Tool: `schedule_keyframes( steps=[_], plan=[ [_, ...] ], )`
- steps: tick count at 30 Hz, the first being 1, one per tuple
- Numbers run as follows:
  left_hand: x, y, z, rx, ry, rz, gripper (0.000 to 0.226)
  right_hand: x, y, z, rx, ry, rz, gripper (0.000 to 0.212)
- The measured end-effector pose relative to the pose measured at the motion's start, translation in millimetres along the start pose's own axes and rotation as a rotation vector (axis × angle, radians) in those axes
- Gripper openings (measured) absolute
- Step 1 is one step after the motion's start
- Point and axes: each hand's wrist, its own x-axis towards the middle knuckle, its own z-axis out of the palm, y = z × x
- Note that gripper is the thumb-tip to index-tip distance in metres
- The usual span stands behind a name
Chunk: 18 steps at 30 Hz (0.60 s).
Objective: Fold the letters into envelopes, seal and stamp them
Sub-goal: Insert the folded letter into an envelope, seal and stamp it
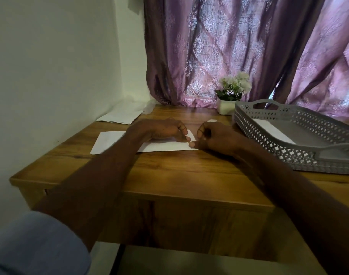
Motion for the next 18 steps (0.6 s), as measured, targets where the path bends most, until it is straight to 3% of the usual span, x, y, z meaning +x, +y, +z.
schedule_keyframes(
  steps=[3,8,13,18],
  plan=[
    [0.3,-0.1,-0.5,0.009,-0.006,0.007,0.030,-1.8,-1.0,-5.9,0.067,-0.092,0.048,0.040],
    [1.9,-1.6,-0.3,0.037,-0.014,0.003,0.028,-2.3,-2.4,0.0,0.098,-0.006,0.068,0.037],
    [4.1,-2.5,-1.5,0.039,-0.017,0.002,0.033,-1.0,-1.7,-5.3,0.111,-0.088,0.084,0.028],
    [4.1,-4.4,-2.6,0.114,-0.011,0.004,0.035,0.0,-2.6,0.5,0.194,0.085,0.131,0.016]
  ],
)
